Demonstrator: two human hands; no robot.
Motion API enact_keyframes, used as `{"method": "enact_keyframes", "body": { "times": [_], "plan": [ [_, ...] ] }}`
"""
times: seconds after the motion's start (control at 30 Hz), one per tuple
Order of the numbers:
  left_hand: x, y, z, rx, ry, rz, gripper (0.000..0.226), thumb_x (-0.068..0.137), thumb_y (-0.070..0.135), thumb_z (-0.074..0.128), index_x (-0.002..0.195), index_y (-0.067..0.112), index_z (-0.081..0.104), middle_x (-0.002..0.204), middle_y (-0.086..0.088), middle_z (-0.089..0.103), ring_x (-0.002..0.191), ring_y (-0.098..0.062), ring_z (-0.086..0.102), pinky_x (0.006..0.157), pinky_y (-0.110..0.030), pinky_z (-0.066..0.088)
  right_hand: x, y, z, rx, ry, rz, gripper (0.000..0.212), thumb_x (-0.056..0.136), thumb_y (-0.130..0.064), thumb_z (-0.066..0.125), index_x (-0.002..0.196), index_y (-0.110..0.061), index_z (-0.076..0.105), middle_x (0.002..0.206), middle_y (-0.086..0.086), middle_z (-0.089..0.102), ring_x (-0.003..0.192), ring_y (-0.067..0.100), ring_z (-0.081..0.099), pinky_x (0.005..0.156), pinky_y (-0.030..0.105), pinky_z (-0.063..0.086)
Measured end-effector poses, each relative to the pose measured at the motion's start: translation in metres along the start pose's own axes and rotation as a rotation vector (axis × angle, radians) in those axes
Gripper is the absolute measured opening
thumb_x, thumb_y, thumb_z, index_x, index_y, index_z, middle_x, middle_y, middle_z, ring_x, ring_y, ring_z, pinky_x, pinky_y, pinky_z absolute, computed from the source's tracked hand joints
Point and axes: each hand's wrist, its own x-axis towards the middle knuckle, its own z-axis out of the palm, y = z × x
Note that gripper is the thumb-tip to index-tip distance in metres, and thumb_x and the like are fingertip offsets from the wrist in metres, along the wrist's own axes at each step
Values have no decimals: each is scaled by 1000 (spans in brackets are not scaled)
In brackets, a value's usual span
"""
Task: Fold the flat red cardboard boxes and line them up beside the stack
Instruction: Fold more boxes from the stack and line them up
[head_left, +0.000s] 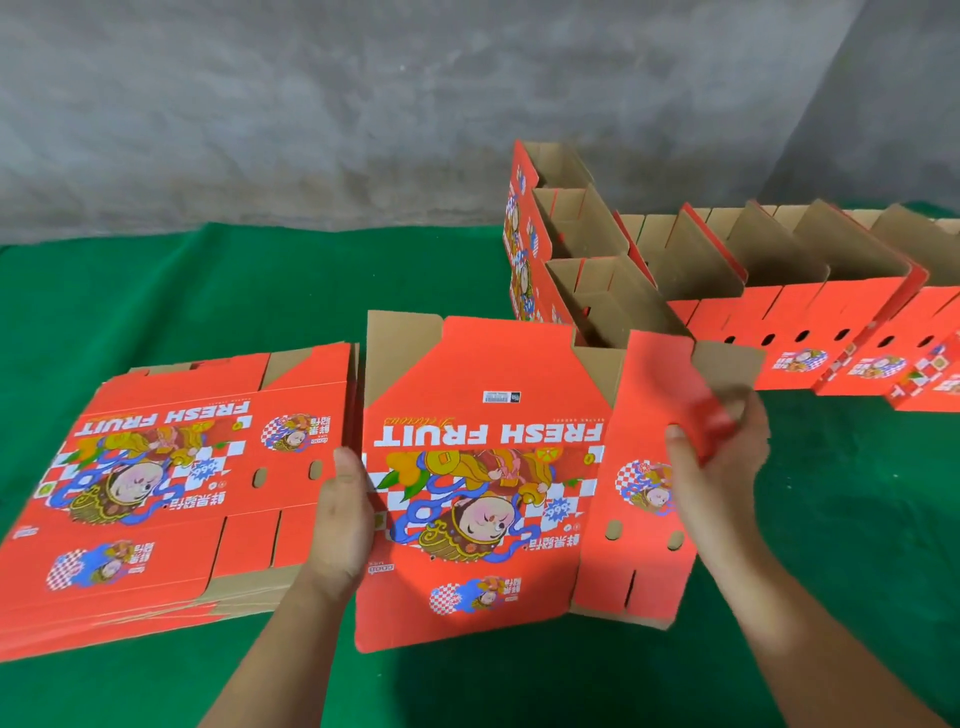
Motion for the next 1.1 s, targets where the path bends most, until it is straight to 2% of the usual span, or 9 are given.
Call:
{"method": "enact_keyframes", "body": {
  "times": [0.1,0.23,0.33,0.4,0.53,0.67,0.8,0.93,1.1],
  "plan": [
    [-2,-1,5,-5,173,175,84,73,103,38,53,22,43,46,-2,41,41,-15,37,42,-20,30,-21,-9,16,-381,67,-105,92,75,-43,66,157,-28,28,160,27,21,148,38,20,115,57,26],
    [2,-3,8,-93,234,230,109,76,100,42,64,-8,34,46,-15,37,39,-17,36,39,-20,29,-38,-28,26,-551,-18,-447,88,83,-47,60,162,-33,24,169,21,-3,155,44,-3,117,64,19],
    [0,0,16,-95,200,229,110,81,97,39,58,-11,32,44,-29,36,38,-22,40,38,-22,32,-38,-49,38,-616,-105,-526,90,83,-51,58,163,-25,25,171,12,6,155,41,5,119,57,18],
    [-1,3,20,-92,213,212,98,81,97,37,52,4,37,44,-30,40,40,-27,45,41,-26,35,-36,-61,46,-522,-152,-473,87,83,-51,59,160,-23,30,166,8,20,151,36,17,118,49,19],
    [-1,2,21,-120,230,84,107,60,109,39,63,3,50,60,-28,48,57,-30,47,54,-37,39,-30,-67,54,-161,-239,-343,58,79,-30,79,127,-14,49,126,0,42,126,28,38,101,24,26],
    [-7,15,19,-139,96,112,82,63,104,41,93,38,79,76,-5,68,59,-25,57,48,-32,54,-33,-59,43,-203,-350,-512,33,78,-10,69,100,-22,47,104,-4,51,106,24,42,89,38,39],
    [-6,44,7,-99,40,276,61,83,84,56,100,30,78,77,7,73,57,-13,67,51,-25,56,-34,-59,29,-320,-470,-592,59,70,8,63,97,-38,38,109,-8,69,104,22,60,96,43,38],
    [-1,64,-5,113,-34,512,33,103,44,52,116,23,73,104,21,78,95,6,71,82,-10,53,-34,-68,21,-306,-406,-581,28,88,-19,70,101,-33,49,89,-23,64,105,-19,46,93,30,32],
    [12,58,-5,208,-62,558,27,107,17,57,129,28,69,124,12,75,118,-6,69,101,-20,51,-31,-75,7,-313,-610,-501,14,94,-33,69,97,-21,61,91,-7,67,82,11,63,69,33,52]
  ]
}}
